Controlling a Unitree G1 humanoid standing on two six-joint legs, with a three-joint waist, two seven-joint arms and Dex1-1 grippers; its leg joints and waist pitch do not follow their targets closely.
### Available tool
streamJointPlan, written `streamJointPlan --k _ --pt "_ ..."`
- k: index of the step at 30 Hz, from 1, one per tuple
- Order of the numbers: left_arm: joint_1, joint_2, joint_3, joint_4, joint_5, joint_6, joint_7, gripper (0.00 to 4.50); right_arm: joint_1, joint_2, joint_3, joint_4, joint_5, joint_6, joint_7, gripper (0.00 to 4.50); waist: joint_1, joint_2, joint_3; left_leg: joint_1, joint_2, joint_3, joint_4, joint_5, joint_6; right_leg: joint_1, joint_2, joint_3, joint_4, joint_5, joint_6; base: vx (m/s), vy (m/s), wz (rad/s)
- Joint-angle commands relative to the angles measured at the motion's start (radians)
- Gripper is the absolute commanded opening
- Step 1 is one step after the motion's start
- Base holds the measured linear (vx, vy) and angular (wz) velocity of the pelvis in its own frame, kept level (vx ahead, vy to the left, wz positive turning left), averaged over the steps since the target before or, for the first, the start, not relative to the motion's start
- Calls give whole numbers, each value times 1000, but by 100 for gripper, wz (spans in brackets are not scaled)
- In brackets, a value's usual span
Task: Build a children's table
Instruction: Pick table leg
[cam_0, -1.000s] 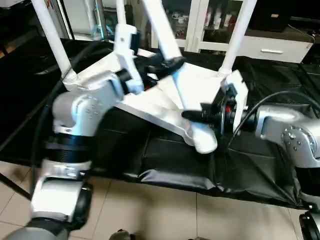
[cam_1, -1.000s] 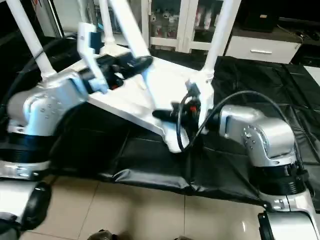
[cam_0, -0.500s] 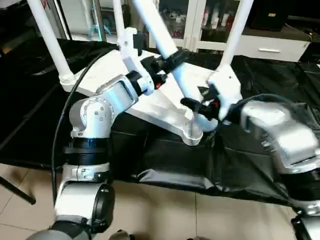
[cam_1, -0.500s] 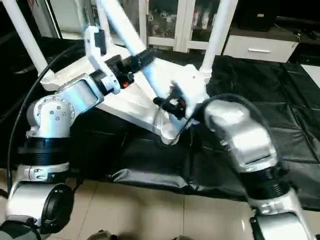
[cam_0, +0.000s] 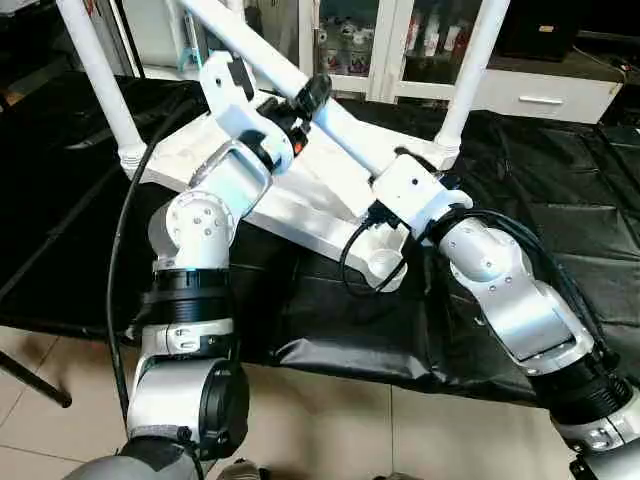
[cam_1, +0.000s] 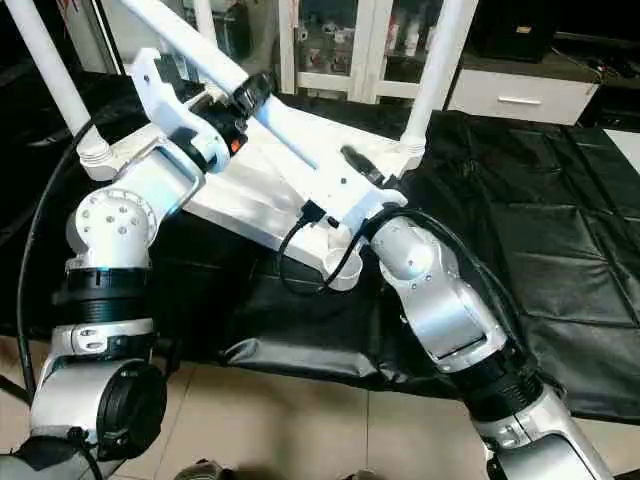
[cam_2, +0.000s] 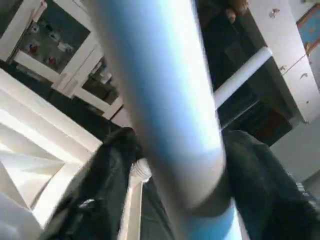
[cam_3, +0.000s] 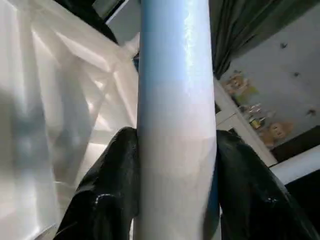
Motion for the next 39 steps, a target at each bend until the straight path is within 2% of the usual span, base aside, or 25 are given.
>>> streamJointPlan --k 1,2,4,6,15,17,19,23,24,26,27,28,29,30,31,32,33,34,35,37,38,39 --pt "8 6 22 32 13 0 39 274 -14 1 -26 -20 -22 -37 -49 182 -8 -9 -75 20 1 -8 -72 -186 -29 50 -19 24 -64 -184 -129 0 0 0" --pt "8 6 22 35 11 4 37 251 -15 0 -24 -19 -29 -46 -51 182 -10 -10 -75 20 1 -8 -71 -182 -28 50 -18 23 -63 -174 -131 0 0 0" --pt "8 6 23 35 5 13 33 242 -15 0 -22 -17 -36 -55 -50 182 -12 -10 -75 20 1 -8 -71 -185 -25 51 -18 23 -63 -171 -136 0 0 0" --pt "13 5 16 32 -6 28 21 215 -11 5 -24 -10 -55 -72 -48 182 -14 -10 -74 18 1 -8 -71 -185 -24 51 -18 23 -62 -168 -141 0 0 0" --pt "32 13 -19 -2 -54 114 -44 199 -10 8 -30 5 -76 -110 -40 182 -27 -11 -74 18 1 -7 -70 -184 -14 52 -18 23 -61 -166 -154 0 0 0" --pt "38 16 -30 -15 -64 128 -52 199 -11 12 -36 10 -82 -115 -38 182 -28 -11 -74 18 2 -7 -70 -182 -12 52 -18 23 -60 -165 -155 0 0 0" --pt "38 13 -27 -18 -72 129 -52 265 -12 13 -39 11 -82 -119 -38 182 -29 -12 -74 19 1 -6 -69 -181 -11 52 -18 23 -61 -162 -156 0 0 0" --pt "35 9 -13 -26 -88 140 -45 265 -12 17 -44 16 -88 -129 -39 181 -28 -11 -74 20 2 -6 -69 -182 -6 51 -17 24 -61 -163 -159 0 0 0" --pt "34 9 -14 -25 -90 143 -44 253 -13 17 -45 17 -88 -130 -38 181 -28 -18 -74 19 1 -5 -69 -179 -5 52 -17 24 -61 -162 -159 0 0 0" --pt "33 10 -14 -24 -91 143 -44 232 -13 18 -46 18 -89 -131 -37 181 -27 -14 -74 19 1 -6 -69 -171 -4 53 -17 24 -59 -150 -161 0 0 0" --pt "33 9 -14 -24 -91 143 -42 227 -12 18 -51 19 -89 -135 -32 181 -30 -26 -74 17 1 -4 -68 -170 0 53 -16 24 -61 -152 -159 0 0 0" --pt "33 9 -15 -24 -91 144 -43 218 -12 18 -52 19 -90 -135 -30 181 -27 -20 -74 17 1 -5 -68 -169 0 53 -19 24 -59 -162 -159 0 0 0" --pt "40 7 -15 -33 -92 146 -42 207 -8 16 -57 16 -91 -138 -22 181 -29 -33 -74 17 2 -3 -67 -172 4 53 -19 24 -60 -180 -152 0 0 0" --pt "44 6 -15 -37 -92 147 -42 207 -7 15 -59 13 -91 -139 -18 181 -28 -28 -74 18 3 -5 -68 -170 2 53 -20 24 -59 -183 -151 0 0 0" --pt "47 4 -15 -42 -93 149 -41 196 -4 14 -61 11 -92 -140 -13 181 -30 -28 -73 18 4 -4 -68 -171 1 51 -20 25 -60 -185 -149 0 0 0" --pt "56 -3 -12 -56 -91 148 -28 193 2 10 -67 1 -91 -141 -4 181 -32 -36 -73 19 5 -4 -68 -166 0 51 -18 25 -59 -171 -149 0 0 0" --pt "63 -4 -14 -63 -90 147 -26 193 8 6 -68 -6 -90 -140 0 181 -33 -39 -73 18 5 -4 -68 -162 2 51 -18 25 -59 -166 -149 0 0 0" --pt "66 -4 -15 -66 -90 146 -26 193 11 5 -69 -9 -90 -140 1 181 -33 -36 -72 18 6 -4 -68 -158 3 51 -19 25 -58 -159 -151 0 0 0" --pt "71 -1 -17 -66 -85 139 -30 189 17 0 -68 -10 -88 -138 8 181 -37 -42 -72 19 5 -2 -67 -155 3 49 -16 26 -59 -151 -149 0 0 0" --pt "76 4 -16 -68 -85 135 -31 188 21 -4 -63 -15 -91 -134 16 181 -36 -39 -71 21 6 -2 -68 -160 3 49 -16 26 -59 -152 -150 0 0 0" --pt "77 16 -12 -57 -82 130 -39 188 18 -3 -56 -13 -97 -132 20 181 -37 -21 -71 22 5 -5 -70 -172 -10 49 -15 25 -60 -134 -154 0 0 0" --pt "75 18 -12 -52 -81 129 -42 187 16 -2 -56 -12 -98 -132 20 181 -38 -26 -72 22 4 -5 -69 -175 -12 50 -14 25 -59 -128 -155 0 0 0"
